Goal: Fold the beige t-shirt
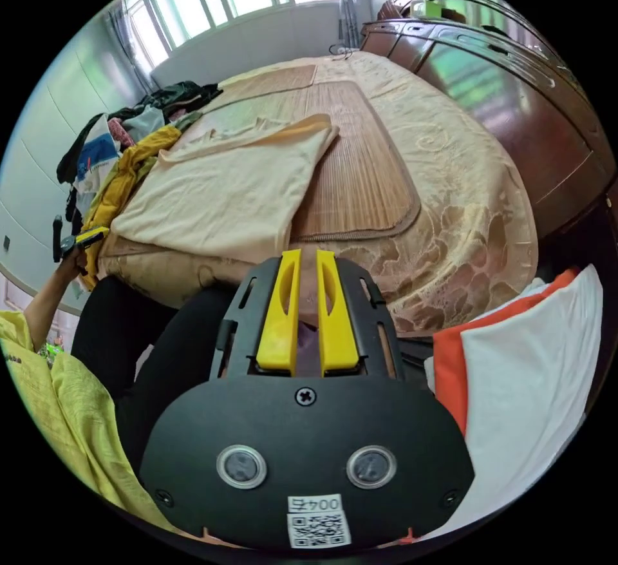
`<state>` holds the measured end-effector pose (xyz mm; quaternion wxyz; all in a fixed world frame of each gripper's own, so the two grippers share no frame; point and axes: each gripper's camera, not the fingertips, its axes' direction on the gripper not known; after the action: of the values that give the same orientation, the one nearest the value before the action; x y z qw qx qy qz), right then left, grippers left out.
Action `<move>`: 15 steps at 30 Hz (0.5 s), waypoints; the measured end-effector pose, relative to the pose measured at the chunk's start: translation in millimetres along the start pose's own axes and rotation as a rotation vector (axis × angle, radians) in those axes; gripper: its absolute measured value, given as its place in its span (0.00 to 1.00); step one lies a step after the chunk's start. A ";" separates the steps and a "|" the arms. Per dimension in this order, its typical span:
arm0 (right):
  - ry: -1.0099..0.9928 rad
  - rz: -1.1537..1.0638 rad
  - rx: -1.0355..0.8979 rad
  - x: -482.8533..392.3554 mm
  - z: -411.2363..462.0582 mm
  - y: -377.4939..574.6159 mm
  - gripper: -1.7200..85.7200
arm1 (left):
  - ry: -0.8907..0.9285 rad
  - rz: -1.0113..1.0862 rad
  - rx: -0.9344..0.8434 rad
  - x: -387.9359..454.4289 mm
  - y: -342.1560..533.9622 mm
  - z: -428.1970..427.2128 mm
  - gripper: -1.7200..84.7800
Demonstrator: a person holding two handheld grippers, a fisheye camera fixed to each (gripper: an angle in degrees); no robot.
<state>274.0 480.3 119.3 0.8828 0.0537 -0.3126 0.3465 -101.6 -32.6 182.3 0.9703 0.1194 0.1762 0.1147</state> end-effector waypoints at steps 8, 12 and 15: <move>0.020 -0.091 0.107 -9.4 -16.8 -119.1 0.10 | -0.028 0.163 0.040 25.7 -112.5 24.7 0.10; -0.002 -0.090 0.099 11.0 -5.8 -175.5 0.10 | -0.050 0.173 -0.014 2.7 -153.7 72.1 0.12; -0.016 -0.098 0.070 32.2 9.5 -217.6 0.10 | -0.055 0.187 -0.047 -21.6 -176.1 105.2 0.13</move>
<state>427.7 331.8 172.3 0.8938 0.1025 -0.3045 0.3129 -50.6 -224.9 236.9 0.9624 0.1156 0.1348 0.2057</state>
